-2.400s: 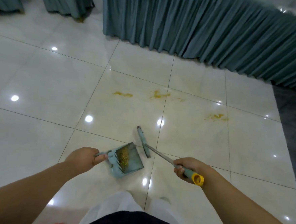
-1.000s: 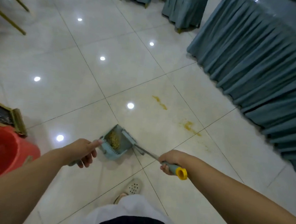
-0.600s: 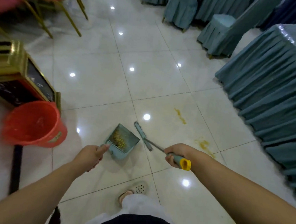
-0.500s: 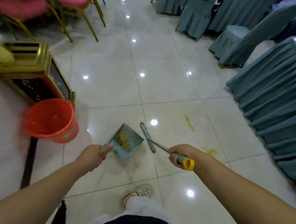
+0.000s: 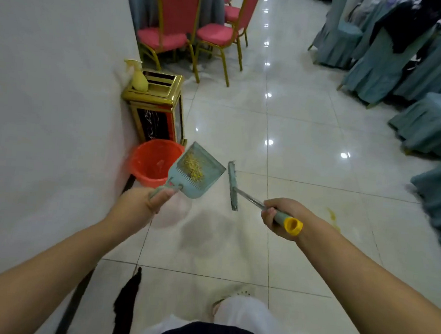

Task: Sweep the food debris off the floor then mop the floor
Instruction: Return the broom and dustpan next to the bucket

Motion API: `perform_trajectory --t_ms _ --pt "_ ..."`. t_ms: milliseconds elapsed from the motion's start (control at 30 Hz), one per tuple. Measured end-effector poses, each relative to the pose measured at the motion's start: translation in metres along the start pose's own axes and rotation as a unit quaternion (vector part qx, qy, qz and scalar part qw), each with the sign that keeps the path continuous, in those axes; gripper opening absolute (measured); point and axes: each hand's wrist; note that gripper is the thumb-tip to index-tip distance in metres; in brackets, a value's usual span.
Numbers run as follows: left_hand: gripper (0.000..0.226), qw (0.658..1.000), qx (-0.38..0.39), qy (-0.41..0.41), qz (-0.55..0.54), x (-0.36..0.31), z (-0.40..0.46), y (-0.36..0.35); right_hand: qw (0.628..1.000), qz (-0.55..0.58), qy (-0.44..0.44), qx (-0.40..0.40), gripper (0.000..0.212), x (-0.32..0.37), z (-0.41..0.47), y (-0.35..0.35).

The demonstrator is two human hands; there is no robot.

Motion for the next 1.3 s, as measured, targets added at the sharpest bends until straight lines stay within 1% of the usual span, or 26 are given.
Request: perform_trajectory --t_ms 67,167,267,300,400,433,600,733,833,967,1133,1233,1300 --pt "0.063 1.000 -0.019 -0.004 0.023 0.001 -0.011 0.021 1.000 -0.002 0.005 0.028 0.008 0.000 -0.005 -0.020" --pt "0.067 0.994 -0.036 -0.022 0.102 0.010 -0.018 0.045 0.998 -0.015 0.008 0.053 0.010 0.000 -0.015 -0.045" --pt "0.079 0.988 -0.030 -0.012 0.154 0.018 -0.016 0.058 0.997 -0.028 0.017 0.066 0.010 0.001 -0.022 -0.064" --pt "0.079 0.983 -0.016 -0.005 0.180 0.018 -0.013 0.060 0.997 -0.037 0.018 0.066 0.010 0.002 -0.024 -0.068" --pt "0.052 0.970 0.020 0.016 0.241 0.014 -0.003 0.058 0.996 -0.065 0.015 0.063 0.009 0.009 -0.028 -0.077" --pt "0.048 0.965 0.035 0.021 0.260 0.011 0.002 0.055 0.995 -0.072 0.012 0.061 0.010 0.012 -0.029 -0.078" --pt "0.046 0.925 0.112 0.035 0.362 0.002 0.030 0.031 0.994 -0.094 0.000 0.056 0.009 0.026 -0.034 -0.069" --pt "0.062 0.883 0.169 0.037 0.435 0.008 0.054 0.008 0.993 -0.102 -0.012 0.063 0.010 0.037 -0.032 -0.053" --pt "0.065 0.844 0.226 0.031 0.486 0.004 0.063 -0.010 0.991 -0.115 -0.025 0.062 0.010 0.045 -0.029 -0.041" --pt "0.057 0.829 0.253 0.028 0.498 0.004 0.067 -0.025 0.989 -0.133 -0.024 0.056 0.009 0.053 -0.026 -0.030" --pt "0.059 0.798 0.290 0.023 0.529 0.005 0.071 -0.033 0.990 -0.116 -0.033 0.073 0.012 0.057 -0.031 -0.024" --pt "0.058 0.772 0.325 0.030 0.545 0.009 0.065 -0.038 0.990 -0.112 -0.030 0.075 0.012 0.057 -0.034 -0.020" --pt "0.052 0.757 0.345 0.034 0.554 0.010 0.055 -0.040 0.990 -0.114 -0.025 0.074 0.011 0.055 -0.037 -0.020"
Point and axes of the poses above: each hand's wrist, its own z-axis towards the middle knuckle, its own y-axis out of the back of the hand, x = y × z, and after that the axes turned 9 degrees about -y, right-handed
